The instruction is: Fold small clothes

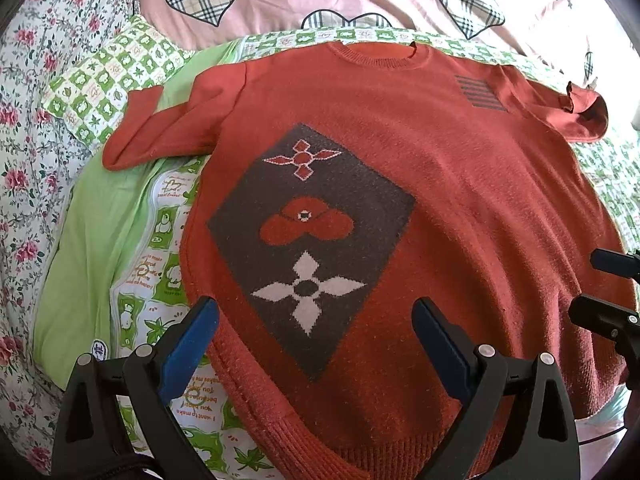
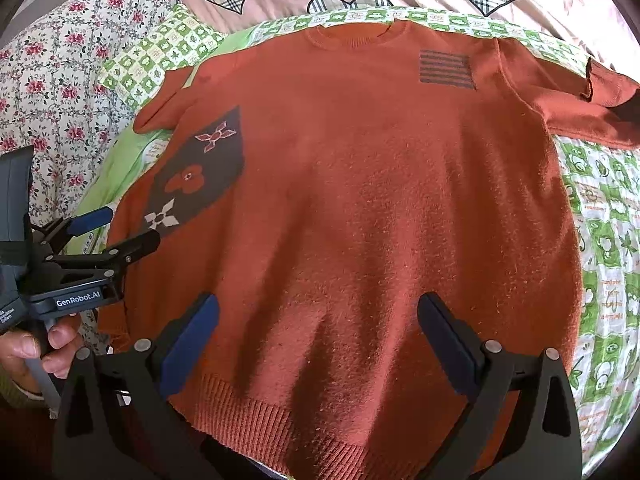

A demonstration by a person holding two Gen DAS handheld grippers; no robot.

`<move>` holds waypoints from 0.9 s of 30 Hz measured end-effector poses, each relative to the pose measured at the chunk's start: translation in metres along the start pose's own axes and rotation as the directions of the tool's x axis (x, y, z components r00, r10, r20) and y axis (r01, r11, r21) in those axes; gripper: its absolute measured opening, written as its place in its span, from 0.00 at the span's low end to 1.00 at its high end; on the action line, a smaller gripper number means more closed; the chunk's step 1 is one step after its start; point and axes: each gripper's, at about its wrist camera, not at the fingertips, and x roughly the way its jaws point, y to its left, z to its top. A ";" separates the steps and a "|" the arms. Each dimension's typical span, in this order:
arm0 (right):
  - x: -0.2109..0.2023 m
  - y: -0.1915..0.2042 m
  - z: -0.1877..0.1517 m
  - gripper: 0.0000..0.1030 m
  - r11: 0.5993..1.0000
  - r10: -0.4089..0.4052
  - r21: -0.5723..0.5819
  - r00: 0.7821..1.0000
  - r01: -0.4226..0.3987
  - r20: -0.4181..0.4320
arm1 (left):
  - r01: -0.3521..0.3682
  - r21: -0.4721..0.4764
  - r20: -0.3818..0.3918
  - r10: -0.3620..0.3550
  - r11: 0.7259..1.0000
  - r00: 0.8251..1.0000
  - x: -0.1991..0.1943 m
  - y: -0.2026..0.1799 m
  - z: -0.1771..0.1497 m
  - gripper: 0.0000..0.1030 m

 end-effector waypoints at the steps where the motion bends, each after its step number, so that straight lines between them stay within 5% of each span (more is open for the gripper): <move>1: 0.000 0.000 0.000 0.97 1.000 0.000 0.000 1.000 0.000 0.001 | -0.010 -0.002 0.008 0.010 1.000 1.000 -0.002 -0.006 -0.002 0.95; 27: -0.003 -0.002 0.002 0.97 1.000 -0.005 0.008 1.000 0.005 0.008 | -0.022 0.016 -0.011 0.023 1.000 1.000 0.003 -0.012 0.004 0.95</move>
